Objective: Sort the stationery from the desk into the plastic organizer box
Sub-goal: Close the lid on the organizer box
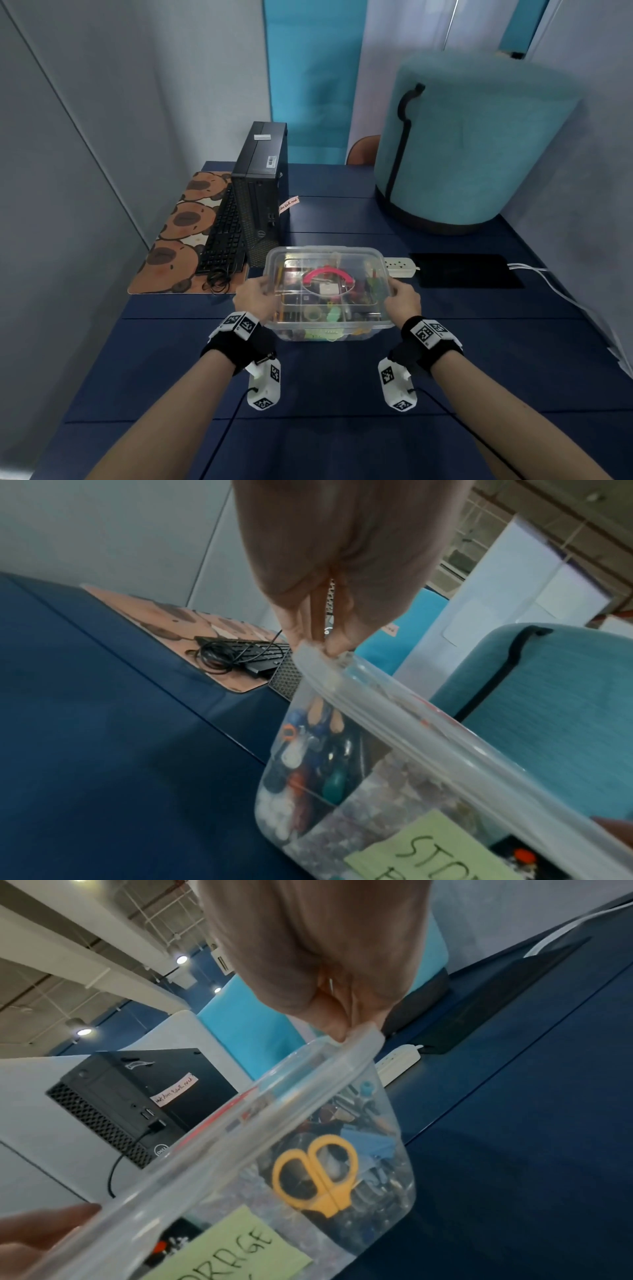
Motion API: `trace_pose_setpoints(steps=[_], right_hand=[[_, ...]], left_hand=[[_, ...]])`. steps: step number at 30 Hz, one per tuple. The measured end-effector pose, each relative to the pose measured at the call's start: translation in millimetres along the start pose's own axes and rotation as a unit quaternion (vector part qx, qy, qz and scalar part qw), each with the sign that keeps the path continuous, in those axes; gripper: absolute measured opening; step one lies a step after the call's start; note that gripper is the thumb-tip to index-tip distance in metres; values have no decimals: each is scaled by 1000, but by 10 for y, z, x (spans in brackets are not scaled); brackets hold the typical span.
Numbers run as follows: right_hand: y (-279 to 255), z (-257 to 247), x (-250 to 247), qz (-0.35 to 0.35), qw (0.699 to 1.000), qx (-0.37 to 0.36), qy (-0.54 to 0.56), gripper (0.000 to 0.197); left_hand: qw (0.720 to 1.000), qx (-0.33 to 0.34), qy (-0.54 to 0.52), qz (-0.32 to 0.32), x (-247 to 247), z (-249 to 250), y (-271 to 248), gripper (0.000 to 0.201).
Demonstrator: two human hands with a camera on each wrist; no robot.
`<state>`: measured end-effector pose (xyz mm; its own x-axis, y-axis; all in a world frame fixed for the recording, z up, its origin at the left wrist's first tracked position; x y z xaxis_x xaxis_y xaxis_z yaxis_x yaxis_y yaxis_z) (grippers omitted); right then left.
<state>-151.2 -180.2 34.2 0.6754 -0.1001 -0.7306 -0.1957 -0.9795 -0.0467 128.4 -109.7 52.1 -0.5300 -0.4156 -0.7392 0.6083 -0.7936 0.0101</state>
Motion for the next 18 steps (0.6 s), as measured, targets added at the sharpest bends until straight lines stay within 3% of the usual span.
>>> trace_pose_setpoints(steps=[3, 5, 8, 10, 12, 14, 18], right_hand=[[-17, -8, 0, -37, 997, -38, -48, 55], [-43, -57, 20, -46, 989, -89, -105, 42], [-131, -110, 97, -72, 983, -135, -98, 48], [-190, -106, 154, -93, 975, -165, -113, 59], [-215, -80, 155, -110, 969, -171, -139, 63], [-192, -61, 124, -125, 966, -171, -148, 58], [-158, -46, 69, -143, 962, -181, -148, 55]], left_hand=[[1000, 21, -4, -13, -9, -60, 51, 36], [990, 89, 101, -49, 32, -24, 85, 31], [941, 226, 249, -51, 139, 141, -48, 46], [910, 318, 235, -126, 334, 251, -269, 66], [857, 382, 276, -206, 527, 312, -493, 78], [835, 402, 317, -202, 574, 387, -555, 83], [845, 391, 324, -165, 545, 541, -551, 78]])
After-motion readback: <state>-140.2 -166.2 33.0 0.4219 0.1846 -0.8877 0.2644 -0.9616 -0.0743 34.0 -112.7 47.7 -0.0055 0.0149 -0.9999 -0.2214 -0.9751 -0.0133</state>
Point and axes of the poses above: each hand's wrist, its own y-axis towards the middle knuckle, its own x-axis out of the palm, z = x × y, the point moved 4 cm from there along y, towards the middle knuckle, and after that the axes turned 11 degrees about z, right-handed, at the moved point
